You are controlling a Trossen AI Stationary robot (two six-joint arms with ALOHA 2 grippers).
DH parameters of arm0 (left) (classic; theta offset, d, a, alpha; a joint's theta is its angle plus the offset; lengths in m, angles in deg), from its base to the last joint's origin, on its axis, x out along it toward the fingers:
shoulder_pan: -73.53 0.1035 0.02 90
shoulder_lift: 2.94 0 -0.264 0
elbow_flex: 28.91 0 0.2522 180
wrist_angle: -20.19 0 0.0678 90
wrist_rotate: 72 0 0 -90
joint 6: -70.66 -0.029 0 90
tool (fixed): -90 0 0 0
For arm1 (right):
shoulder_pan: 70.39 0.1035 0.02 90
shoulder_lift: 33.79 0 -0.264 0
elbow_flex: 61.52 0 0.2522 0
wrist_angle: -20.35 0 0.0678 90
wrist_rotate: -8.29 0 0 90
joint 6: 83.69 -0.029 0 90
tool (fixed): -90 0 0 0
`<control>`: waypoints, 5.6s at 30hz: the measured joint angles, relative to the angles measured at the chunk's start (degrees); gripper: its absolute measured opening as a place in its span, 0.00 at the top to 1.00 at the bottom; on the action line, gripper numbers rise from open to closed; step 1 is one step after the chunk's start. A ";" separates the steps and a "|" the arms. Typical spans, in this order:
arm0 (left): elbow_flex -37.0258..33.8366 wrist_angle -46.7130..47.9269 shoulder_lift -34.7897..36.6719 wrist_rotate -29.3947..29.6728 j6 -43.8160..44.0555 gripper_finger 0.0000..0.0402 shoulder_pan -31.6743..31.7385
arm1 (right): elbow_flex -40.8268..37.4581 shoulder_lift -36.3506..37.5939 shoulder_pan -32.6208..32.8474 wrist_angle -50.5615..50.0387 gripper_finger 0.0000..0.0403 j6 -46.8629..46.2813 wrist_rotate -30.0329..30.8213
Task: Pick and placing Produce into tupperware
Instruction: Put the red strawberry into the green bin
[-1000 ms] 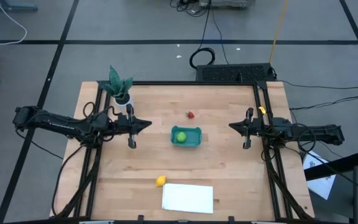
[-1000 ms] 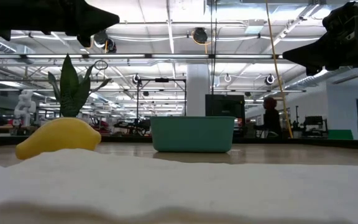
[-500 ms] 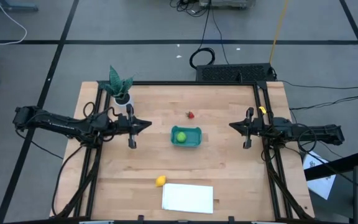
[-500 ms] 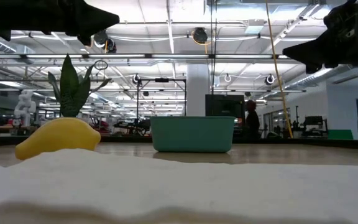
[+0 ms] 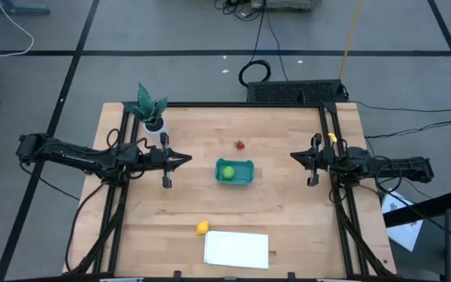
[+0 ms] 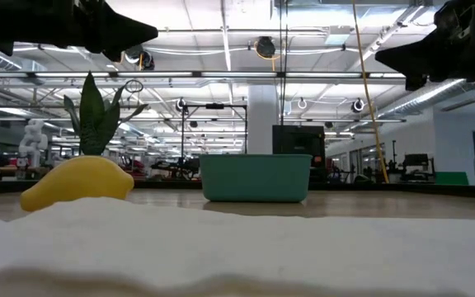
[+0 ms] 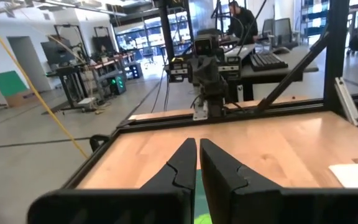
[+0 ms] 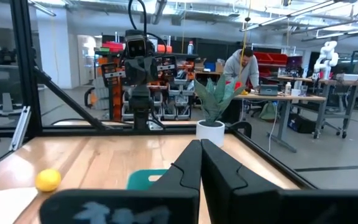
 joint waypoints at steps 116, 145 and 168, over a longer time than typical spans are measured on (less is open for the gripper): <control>0.00 2.69 0.02 2.77 -3.44 0.94 0.04 | 52.46 -76.90 -39.84 -28.50 0.31 -2.83 -43.28; 0.00 7.17 0.00 2.77 -2.59 0.94 0.11 | 78.49 -107.76 -37.02 -44.67 0.22 18.51 -32.59; 0.00 8.74 0.01 2.75 -2.61 0.94 0.11 | 78.48 -107.78 -32.00 -45.67 0.17 15.65 -33.64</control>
